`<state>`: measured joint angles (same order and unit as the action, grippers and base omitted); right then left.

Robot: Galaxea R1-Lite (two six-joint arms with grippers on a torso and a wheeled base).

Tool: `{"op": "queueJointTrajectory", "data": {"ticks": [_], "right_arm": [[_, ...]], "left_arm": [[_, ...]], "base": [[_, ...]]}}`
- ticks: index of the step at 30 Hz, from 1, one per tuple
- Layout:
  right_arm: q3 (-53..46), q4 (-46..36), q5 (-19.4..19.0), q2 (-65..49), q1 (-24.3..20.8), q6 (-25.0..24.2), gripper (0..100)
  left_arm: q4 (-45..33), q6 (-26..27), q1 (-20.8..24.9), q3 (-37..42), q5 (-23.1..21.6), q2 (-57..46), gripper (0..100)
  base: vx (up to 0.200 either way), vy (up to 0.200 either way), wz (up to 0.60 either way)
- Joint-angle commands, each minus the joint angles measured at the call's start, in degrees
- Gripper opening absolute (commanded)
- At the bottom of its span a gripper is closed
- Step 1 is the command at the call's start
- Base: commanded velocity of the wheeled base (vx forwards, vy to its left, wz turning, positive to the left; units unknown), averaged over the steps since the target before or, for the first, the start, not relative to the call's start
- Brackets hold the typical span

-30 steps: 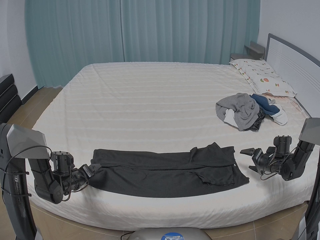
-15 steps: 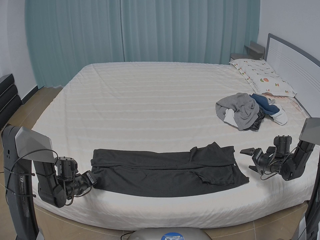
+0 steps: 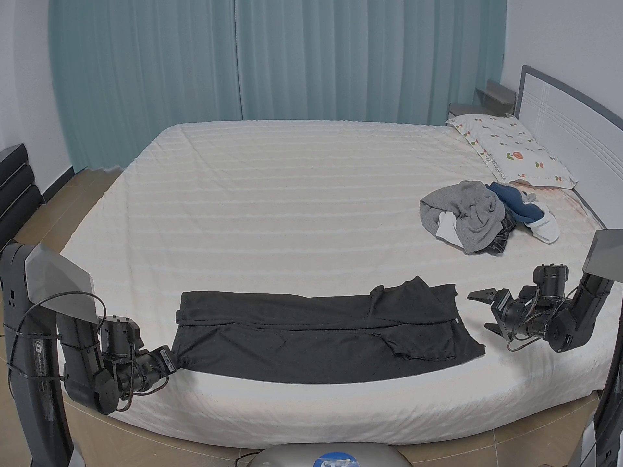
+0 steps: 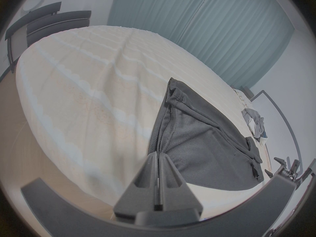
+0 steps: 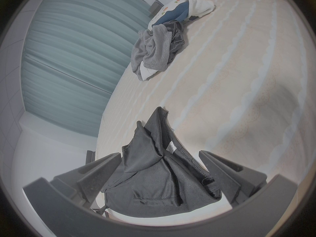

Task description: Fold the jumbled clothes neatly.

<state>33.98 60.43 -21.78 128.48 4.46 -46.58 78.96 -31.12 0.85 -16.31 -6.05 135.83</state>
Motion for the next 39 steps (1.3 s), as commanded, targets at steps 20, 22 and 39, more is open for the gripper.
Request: {"op": "queueJointTrajectory", "data": {"ticks": [20,22,39], "right_arm": [[0.1,0.0,0.0,0.0,0.2,-0.1,100],[0.1,0.0,0.0,0.0,0.2,0.0,100],[0.5,-0.1,-0.8,1.8,-0.2,-0.1,100]], "left_arm": [[-0.1,-1.5,-2.7,-1.4,-2.0,-5.7,100],[-0.4,-3.2,-2.6,-2.8,-2.7,-7.1,100],[-16.2,0.0,1.3,-24.8,-2.5,2.0,100]], "base": [[0.0,0.0,0.0],[0.0,0.0,0.0],[0.0,0.0,0.0]]}}
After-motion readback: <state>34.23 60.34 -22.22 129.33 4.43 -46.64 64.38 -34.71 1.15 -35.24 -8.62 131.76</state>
